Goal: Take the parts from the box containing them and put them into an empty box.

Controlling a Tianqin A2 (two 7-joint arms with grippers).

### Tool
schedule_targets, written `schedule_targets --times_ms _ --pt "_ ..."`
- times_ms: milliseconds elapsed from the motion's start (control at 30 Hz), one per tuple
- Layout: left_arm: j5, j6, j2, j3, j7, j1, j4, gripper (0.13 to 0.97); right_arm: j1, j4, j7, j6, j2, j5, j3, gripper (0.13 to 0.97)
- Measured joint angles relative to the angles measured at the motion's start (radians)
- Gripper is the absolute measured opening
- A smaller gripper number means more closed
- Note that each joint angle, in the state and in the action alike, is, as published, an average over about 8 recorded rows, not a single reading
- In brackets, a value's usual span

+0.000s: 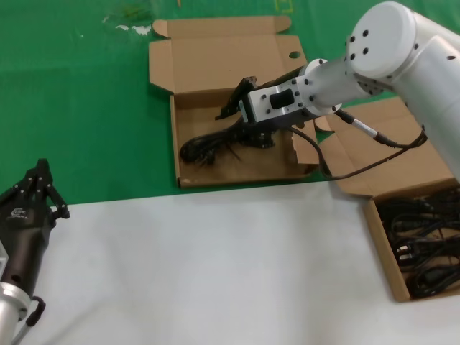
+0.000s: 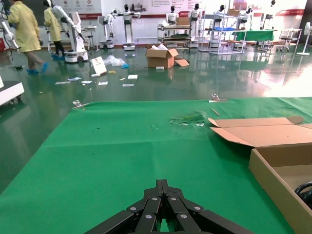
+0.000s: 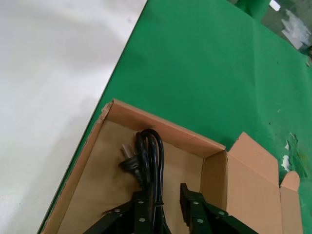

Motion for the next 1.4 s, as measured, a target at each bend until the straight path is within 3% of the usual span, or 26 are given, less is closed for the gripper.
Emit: schedule_targets --times_ms 167,367,500,767,1000,1400 --pt "0.0 0.0 0.0 0.0 0.0 0.0 0.0 0.14 -0.026 0.084 0.044 -0.018 0.043 0.017 0.022 0.27" --pt "0.0 0.0 0.0 0.0 0.0 0.0 0.0 0.14 -0.103 0.296 0.152 -0.047 0.147 0.071 0.081 0.356" --pt "0.0 0.0 0.0 0.0 0.0 0.0 0.0 0.14 -0.205 0.459 0.247 -0.036 0.227 0.137 0.151 0.408" --pt "0.0 0.0 0.0 0.0 0.0 0.0 0.0 0.14 -0.477 0.683 0.355 0.091 0.326 0.271 0.3 0.61" --pt "0.0 0.0 0.0 0.0 0.0 0.0 0.0 0.14 -0.627 0.734 0.373 0.193 0.33 0.348 0.381 0.61" --pt "0.0 0.0 0.0 0.0 0.0 0.0 0.0 0.14 -0.68 0.755 0.38 0.249 0.316 0.373 0.408 0.61"
